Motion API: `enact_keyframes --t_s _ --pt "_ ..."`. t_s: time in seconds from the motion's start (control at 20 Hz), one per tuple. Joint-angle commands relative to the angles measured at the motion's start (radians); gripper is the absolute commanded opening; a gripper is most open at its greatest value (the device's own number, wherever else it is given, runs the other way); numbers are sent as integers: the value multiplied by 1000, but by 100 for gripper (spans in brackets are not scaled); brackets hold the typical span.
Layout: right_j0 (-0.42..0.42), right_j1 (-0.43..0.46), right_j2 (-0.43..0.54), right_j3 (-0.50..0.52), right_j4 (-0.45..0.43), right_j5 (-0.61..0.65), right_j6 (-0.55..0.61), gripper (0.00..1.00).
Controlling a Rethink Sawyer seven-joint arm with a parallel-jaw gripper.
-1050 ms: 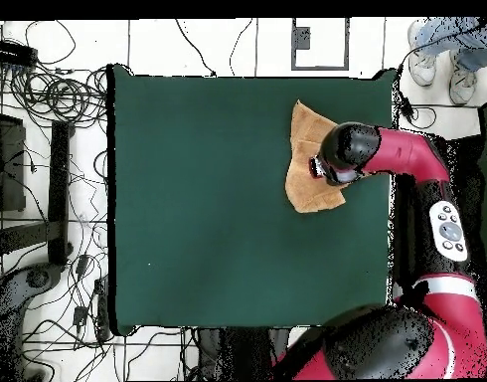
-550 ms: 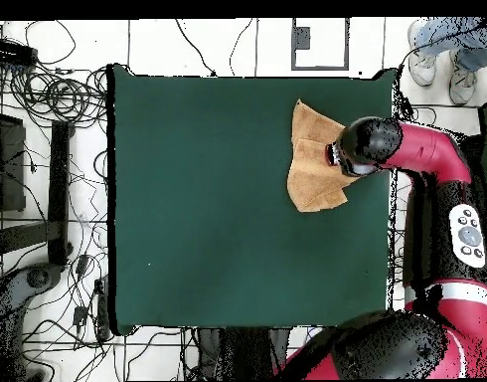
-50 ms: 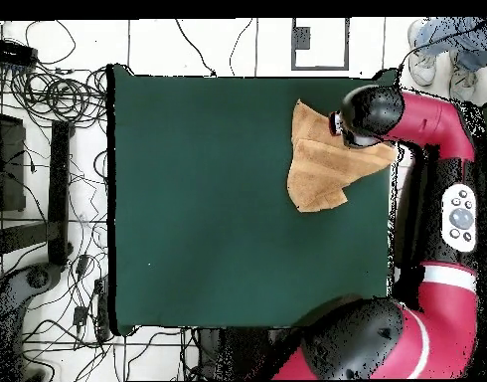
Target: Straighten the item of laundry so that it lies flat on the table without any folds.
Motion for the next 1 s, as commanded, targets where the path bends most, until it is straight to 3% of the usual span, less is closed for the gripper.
enact_keyframes --t_s 0.05,0.7,1.0 --pt "137 81 52 -123 -1 152 -3 100" --pt "206 101 -48 -145 35 162 283 100" --pt "256 139 -120 -260 -32 374 300 100"
